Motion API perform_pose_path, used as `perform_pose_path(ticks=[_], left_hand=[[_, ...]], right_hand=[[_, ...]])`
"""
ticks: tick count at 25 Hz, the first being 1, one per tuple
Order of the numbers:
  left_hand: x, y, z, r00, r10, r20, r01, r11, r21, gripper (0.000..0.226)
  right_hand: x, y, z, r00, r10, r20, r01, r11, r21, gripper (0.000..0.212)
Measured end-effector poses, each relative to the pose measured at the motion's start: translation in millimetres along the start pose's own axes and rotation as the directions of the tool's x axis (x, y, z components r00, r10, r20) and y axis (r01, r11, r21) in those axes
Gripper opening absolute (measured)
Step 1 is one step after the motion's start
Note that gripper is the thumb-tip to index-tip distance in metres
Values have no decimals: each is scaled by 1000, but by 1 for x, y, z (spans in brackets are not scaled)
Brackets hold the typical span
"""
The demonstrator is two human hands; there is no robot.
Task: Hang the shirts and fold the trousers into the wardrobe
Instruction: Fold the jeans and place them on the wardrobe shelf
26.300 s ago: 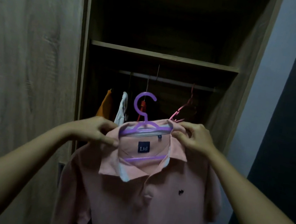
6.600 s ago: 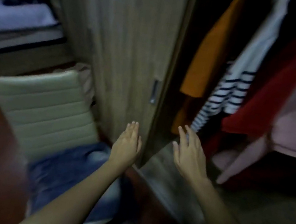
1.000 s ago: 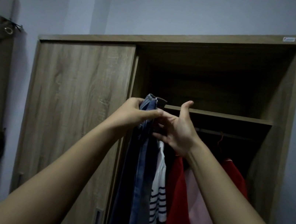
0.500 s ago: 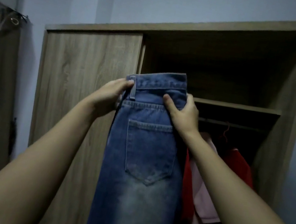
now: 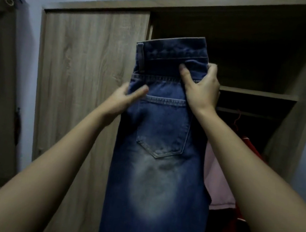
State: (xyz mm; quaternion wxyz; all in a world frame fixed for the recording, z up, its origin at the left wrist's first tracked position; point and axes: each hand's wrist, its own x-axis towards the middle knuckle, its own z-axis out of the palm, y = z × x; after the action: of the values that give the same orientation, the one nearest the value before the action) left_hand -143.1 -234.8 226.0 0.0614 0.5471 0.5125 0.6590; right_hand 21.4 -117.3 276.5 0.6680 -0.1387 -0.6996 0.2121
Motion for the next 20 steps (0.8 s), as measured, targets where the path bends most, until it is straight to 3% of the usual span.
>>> perform_pose_path(ticks=[1,3,5,7,9,10,12,13,14,16,18,20], left_hand=[[-12,-16,8,997,-64,31,65,998,-19,41],[-32,-34,22,992,-122,-38,115,982,-150,20],[-37,-34,33,983,-106,-152,63,962,-266,11],[-30,-23,40,975,-87,-204,15,943,-332,11],[-18,-11,44,962,-130,-240,29,923,-384,14],[-11,-10,43,950,-174,-259,50,904,-424,18],[3,-16,33,918,-289,-273,125,863,-490,28],[8,-23,27,897,-351,-269,186,851,-491,33],[11,-31,20,871,-422,-252,280,848,-451,40],[14,-40,10,790,-589,-172,550,803,-229,49],[14,-35,-1,685,-726,-57,727,686,7,43],[14,-28,-12,679,-733,34,734,678,-32,33]], right_hand=[[0,2,-3,1000,9,-11,-9,1000,-6,52],[3,5,-7,999,31,34,-30,999,-19,52],[15,5,-14,983,115,143,-110,993,-44,59],[31,1,-28,912,262,316,-296,953,63,92],[40,16,-47,773,363,520,-546,798,255,131],[31,32,-54,656,405,637,-654,727,211,136],[-12,72,-52,353,444,824,-794,608,13,122],[-36,92,-47,277,430,859,-818,574,-24,103],[-53,103,-43,298,445,844,-822,570,-10,75],[-65,111,-35,421,481,769,-766,643,17,28],[-67,110,-32,466,526,712,-735,678,-20,17],[-67,109,-27,519,563,644,-763,644,53,26]])
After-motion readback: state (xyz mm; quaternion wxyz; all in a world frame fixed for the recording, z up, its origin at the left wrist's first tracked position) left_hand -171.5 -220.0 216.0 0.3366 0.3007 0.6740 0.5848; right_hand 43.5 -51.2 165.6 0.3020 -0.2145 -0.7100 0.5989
